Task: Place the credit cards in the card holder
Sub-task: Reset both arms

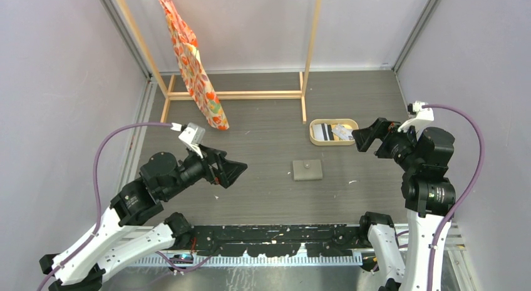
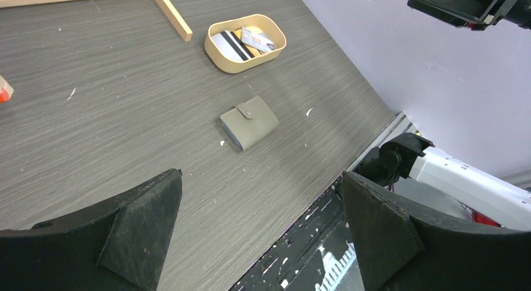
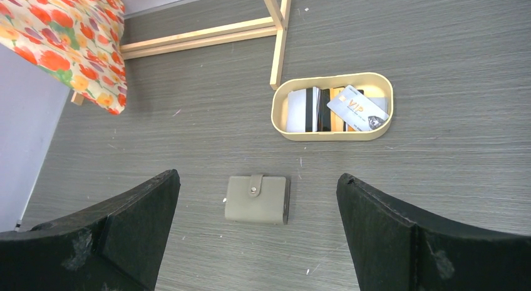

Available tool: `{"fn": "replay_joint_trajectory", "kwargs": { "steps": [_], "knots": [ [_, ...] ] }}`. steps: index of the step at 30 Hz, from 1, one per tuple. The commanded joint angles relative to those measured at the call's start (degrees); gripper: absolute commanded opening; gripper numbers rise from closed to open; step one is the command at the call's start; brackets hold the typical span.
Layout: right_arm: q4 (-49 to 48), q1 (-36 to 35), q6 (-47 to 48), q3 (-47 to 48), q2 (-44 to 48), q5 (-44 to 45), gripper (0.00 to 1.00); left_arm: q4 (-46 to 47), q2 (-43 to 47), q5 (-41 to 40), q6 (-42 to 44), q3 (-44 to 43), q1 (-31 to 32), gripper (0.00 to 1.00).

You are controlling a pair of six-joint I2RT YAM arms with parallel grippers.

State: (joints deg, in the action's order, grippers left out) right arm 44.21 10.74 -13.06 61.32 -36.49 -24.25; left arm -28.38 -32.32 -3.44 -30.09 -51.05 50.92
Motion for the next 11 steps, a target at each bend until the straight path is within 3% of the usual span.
{"fn": "replay_joint_trajectory", "kwargs": {
  "steps": [1, 11],
  "knots": [
    [-1.93, 0.25, -0.66, 1.29, 0.29, 0.09, 1.0, -0.43, 1.22, -0.75, -1.22, 0.97, -0.2, 1.0],
    [-1.7, 0.24, -0.5, 1.95, -0.87, 0.35, 1.0, -1.97, 3.27, -1.48, -0.92, 1.9, -0.2, 1.0]
  ]
}}
